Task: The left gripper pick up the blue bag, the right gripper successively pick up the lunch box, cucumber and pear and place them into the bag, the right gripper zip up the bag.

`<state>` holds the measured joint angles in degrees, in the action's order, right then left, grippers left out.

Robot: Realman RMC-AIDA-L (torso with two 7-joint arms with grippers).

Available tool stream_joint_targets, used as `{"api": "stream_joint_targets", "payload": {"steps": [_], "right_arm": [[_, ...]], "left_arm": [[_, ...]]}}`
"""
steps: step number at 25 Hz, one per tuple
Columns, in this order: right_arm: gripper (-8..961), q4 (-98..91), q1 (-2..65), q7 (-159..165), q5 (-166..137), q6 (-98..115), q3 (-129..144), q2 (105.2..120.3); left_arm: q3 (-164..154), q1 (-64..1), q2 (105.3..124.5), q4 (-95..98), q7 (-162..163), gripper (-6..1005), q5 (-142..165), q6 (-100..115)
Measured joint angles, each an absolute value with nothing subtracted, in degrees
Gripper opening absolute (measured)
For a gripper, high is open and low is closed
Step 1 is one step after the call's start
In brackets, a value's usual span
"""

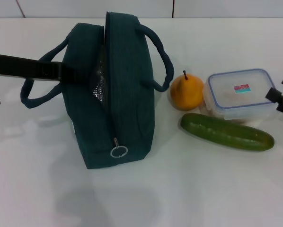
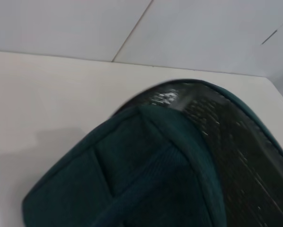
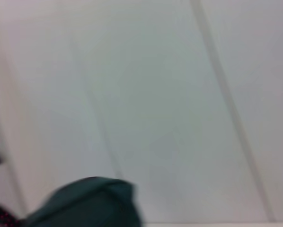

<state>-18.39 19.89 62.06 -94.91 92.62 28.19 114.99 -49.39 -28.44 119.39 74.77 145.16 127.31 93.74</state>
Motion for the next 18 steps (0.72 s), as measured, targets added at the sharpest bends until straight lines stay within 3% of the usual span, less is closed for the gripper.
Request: {"api": "stream_joint_targets", "payload": {"steps": [6, 18], "right_arm": [[870, -18.16, 20.24, 70.92, -93.28, 83.66, 26.76, 114.96], [868, -16.21, 22.76, 80.52, -89.69, 74.29, 26.77, 114.92]], "left_arm": [[-52.03, -27.79, 119.45, 76.66, 147.17, 40, 126.54, 93.92], [-53.26, -28.20, 119.44, 76.90, 147.39, 40, 126.01, 93.76]]}}
